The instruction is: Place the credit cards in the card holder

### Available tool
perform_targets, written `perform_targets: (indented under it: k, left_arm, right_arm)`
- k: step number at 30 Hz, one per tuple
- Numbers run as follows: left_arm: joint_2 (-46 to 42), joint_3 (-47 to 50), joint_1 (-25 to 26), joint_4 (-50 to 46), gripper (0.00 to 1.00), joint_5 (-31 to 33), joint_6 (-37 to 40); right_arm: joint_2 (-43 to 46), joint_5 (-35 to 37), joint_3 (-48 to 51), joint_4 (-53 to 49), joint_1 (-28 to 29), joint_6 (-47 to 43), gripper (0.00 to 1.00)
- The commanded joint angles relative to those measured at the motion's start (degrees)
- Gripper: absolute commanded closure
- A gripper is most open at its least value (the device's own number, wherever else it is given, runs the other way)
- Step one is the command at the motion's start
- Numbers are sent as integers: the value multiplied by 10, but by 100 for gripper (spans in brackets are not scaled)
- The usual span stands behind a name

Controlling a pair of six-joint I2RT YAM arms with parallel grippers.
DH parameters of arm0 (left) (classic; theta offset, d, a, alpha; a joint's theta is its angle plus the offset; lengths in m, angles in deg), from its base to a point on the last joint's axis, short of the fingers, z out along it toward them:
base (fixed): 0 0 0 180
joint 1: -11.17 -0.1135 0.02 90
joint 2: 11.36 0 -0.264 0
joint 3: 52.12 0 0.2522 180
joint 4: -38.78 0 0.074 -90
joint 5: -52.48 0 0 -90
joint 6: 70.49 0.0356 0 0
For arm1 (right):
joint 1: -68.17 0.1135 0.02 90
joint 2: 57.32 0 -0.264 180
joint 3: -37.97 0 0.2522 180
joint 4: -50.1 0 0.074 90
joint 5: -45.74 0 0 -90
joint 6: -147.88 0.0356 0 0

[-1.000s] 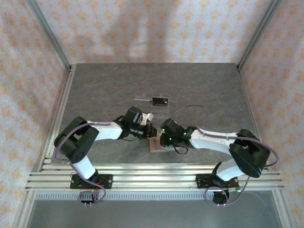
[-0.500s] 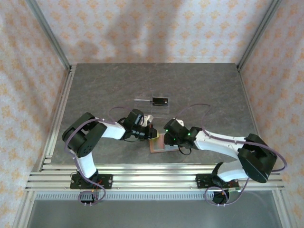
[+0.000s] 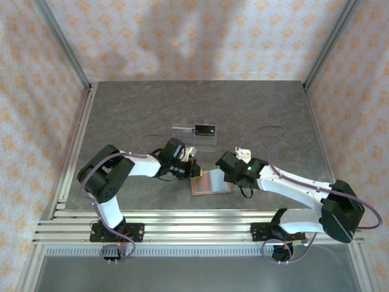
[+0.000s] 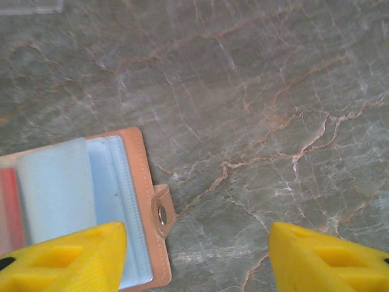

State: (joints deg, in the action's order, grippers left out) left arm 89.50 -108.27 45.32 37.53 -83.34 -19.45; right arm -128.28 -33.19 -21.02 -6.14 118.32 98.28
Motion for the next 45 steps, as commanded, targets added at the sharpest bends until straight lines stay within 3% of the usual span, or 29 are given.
perform_targets:
  k: [1,6,11,13,18,20,26,31,37,40,45]
  left_arm:
    - [-35,-29,5,-67,99,22,28]
    - [-79,-52,4,-105,99,25,35]
    - [-165,-88,-5,-241,89,101,88]
    - [-191,-109,-18,-303,75,121,115]
    - [-239,-152,-46,-424,61,186,157]
    - [-254,-154,-63,-434,55,198,157]
    - [-285,-153,-111,-443,48,200,141]
    - [-291,-135,-134,-438,45,206,132]
    - [-275,-103,-146,-396,46,158,110]
    - [-273,-87,-147,-380,47,147,104]
    - [-289,-56,-147,-373,48,146,101]
  right_arm:
    - [2,-29,-51,-26,-2,-53,37]
    - [-10,-112,-82,39,-2,-83,39]
    - [-27,-132,-107,74,-23,-109,41]
    - [-26,-98,-109,83,-29,-104,31]
    - [7,-72,-103,137,-61,-117,17]
    - [6,-91,-100,165,-90,-139,15]
    - [-99,-300,-183,189,-196,-252,22]
    - [-224,-299,-319,124,-210,-326,26]
    - [-331,-420,-432,109,-278,-367,30]
    - [-386,-411,-509,42,-280,-426,36]
    - [-444,-433,-573,-9,-284,-487,37]
